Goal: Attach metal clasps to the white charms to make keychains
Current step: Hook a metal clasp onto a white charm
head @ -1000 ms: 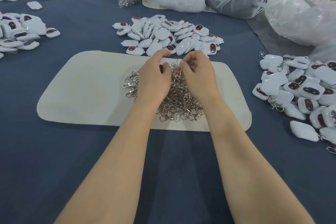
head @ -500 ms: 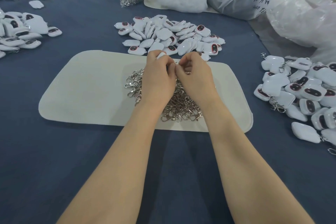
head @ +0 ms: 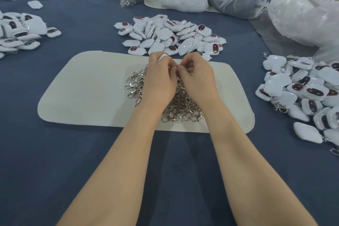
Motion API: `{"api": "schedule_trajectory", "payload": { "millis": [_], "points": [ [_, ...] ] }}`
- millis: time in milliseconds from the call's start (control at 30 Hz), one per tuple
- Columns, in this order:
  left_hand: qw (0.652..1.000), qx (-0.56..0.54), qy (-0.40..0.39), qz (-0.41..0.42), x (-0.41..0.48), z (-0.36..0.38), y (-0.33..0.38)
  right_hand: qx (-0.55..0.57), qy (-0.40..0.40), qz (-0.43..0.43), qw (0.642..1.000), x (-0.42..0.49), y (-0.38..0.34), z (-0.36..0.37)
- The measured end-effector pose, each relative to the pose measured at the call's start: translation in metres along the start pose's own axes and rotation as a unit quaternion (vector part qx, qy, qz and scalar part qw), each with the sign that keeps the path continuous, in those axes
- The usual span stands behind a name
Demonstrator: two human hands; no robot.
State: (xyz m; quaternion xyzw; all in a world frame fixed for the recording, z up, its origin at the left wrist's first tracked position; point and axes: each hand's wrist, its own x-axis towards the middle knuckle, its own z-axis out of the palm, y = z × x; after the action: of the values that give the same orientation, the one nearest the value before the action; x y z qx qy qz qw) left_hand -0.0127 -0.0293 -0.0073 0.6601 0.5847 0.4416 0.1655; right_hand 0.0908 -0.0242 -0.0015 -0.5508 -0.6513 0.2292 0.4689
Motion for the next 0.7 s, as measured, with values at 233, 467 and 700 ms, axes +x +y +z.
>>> {"api": "schedule_trajectory", "payload": {
  "millis": [233,467,700],
  "points": [
    [1.0,-0.001,0.004,-0.024,0.001,-0.002,-0.002,-0.004,-0.038,-0.024,0.999,-0.001,0.0,0.0],
    [0.999,-0.039,0.005,-0.029,0.001,-0.003,0.001,0.008,-0.015,-0.02,1.0,-0.001,0.001,-0.001],
    [0.979,-0.18,-0.021,-0.098,-0.002,-0.01,0.01,-0.001,0.053,0.0,0.999,0.001,0.007,-0.004]
  ]
}}
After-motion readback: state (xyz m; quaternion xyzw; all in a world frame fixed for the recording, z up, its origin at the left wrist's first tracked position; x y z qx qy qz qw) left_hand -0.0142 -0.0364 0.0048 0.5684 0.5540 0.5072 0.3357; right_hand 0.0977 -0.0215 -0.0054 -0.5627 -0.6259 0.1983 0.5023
